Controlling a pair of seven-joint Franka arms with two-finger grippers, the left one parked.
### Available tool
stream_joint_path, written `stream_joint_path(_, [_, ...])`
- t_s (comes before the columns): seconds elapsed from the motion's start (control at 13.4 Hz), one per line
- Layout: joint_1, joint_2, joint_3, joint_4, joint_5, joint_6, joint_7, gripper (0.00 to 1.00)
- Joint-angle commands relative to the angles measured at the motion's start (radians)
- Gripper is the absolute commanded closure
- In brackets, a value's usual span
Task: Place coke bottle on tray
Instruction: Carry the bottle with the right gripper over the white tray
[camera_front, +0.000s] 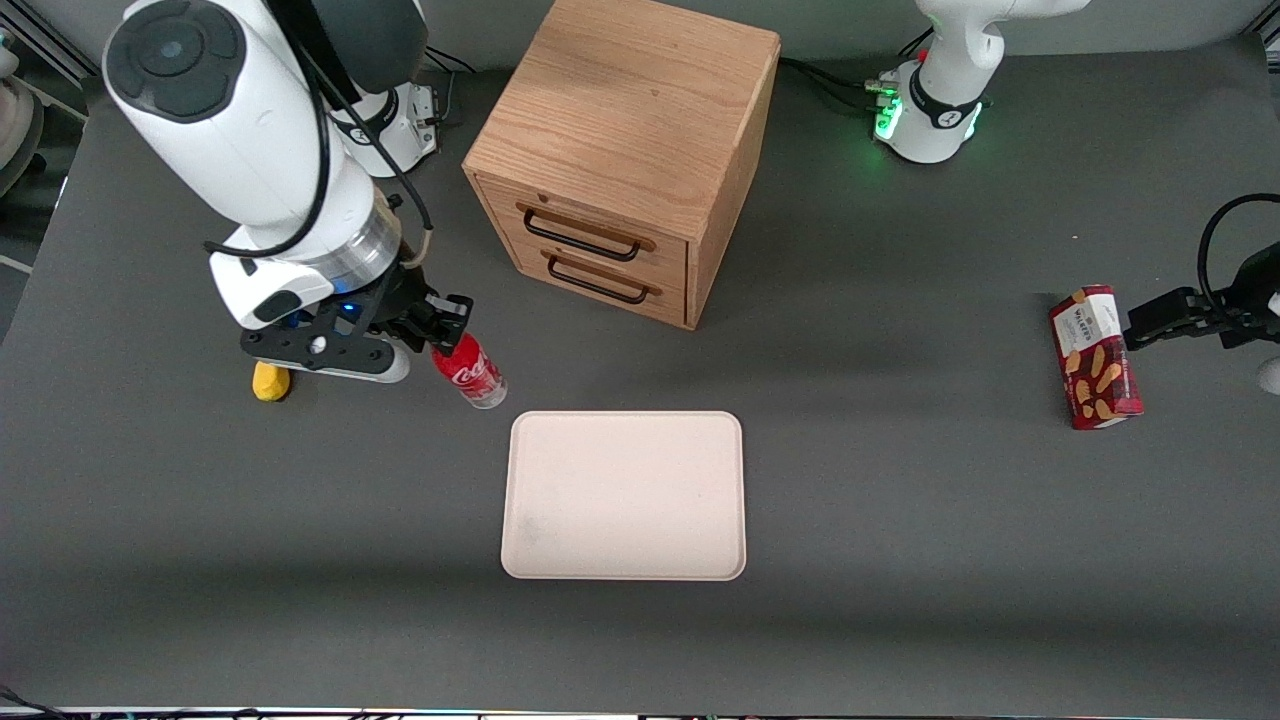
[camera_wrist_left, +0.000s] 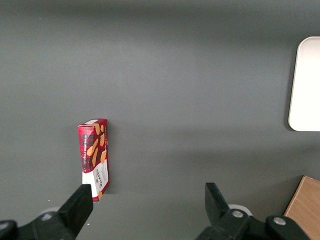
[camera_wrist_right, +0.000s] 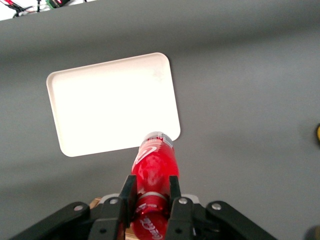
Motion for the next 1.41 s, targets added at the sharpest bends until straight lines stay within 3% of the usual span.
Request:
stream_joint_path(0.0, [-0.001, 0.045, -0.007, 0.02, 0.022, 0.047, 0.021, 1.0])
stream_joint_path(0.67, [-0.013, 0.265, -0.015, 0.007, 0.016, 0.191, 0.018, 1.0])
stream_joint_path(1.34, [-0.042, 0.391, -0.016, -0.013, 0.008, 0.34, 0.014, 1.0])
